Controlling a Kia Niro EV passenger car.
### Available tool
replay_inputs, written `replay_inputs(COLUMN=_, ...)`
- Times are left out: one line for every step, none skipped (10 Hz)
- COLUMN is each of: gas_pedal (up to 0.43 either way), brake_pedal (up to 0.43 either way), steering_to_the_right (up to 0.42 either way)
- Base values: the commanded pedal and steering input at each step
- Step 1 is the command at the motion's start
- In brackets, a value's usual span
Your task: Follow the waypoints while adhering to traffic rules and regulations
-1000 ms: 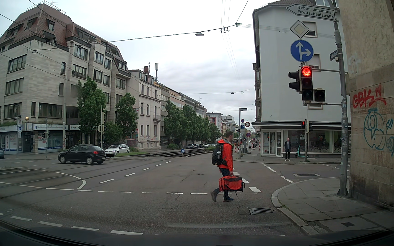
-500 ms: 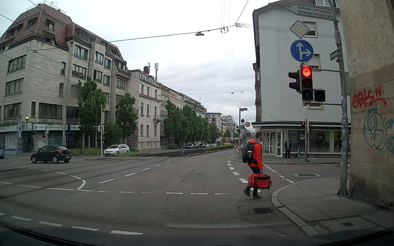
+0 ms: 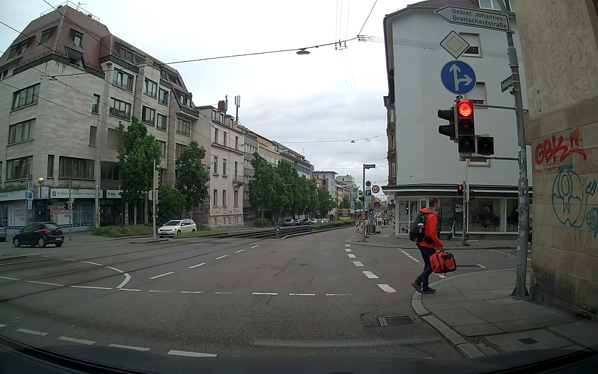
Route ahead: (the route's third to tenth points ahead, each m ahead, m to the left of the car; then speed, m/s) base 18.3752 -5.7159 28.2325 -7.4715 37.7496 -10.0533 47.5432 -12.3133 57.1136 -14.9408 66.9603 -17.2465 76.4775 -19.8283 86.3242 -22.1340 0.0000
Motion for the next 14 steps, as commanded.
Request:
replay_inputs(gas_pedal=0.000, brake_pedal=0.317, steering_to_the_right=0.002)
replay_inputs(gas_pedal=0.000, brake_pedal=0.311, steering_to_the_right=0.002)
replay_inputs(gas_pedal=0.000, brake_pedal=0.311, steering_to_the_right=0.002)
replay_inputs(gas_pedal=0.000, brake_pedal=0.311, steering_to_the_right=0.002)
replay_inputs(gas_pedal=0.000, brake_pedal=0.311, steering_to_the_right=0.002)
replay_inputs(gas_pedal=0.000, brake_pedal=0.317, steering_to_the_right=0.002)
replay_inputs(gas_pedal=0.000, brake_pedal=0.311, steering_to_the_right=0.002)
replay_inputs(gas_pedal=0.000, brake_pedal=0.311, steering_to_the_right=0.002)
replay_inputs(gas_pedal=0.000, brake_pedal=0.311, steering_to_the_right=0.002)
replay_inputs(gas_pedal=0.000, brake_pedal=0.311, steering_to_the_right=0.002)
replay_inputs(gas_pedal=0.000, brake_pedal=0.311, steering_to_the_right=0.002)
replay_inputs(gas_pedal=0.000, brake_pedal=0.311, steering_to_the_right=0.002)
replay_inputs(gas_pedal=0.000, brake_pedal=0.317, steering_to_the_right=0.002)
replay_inputs(gas_pedal=0.000, brake_pedal=0.311, steering_to_the_right=0.002)
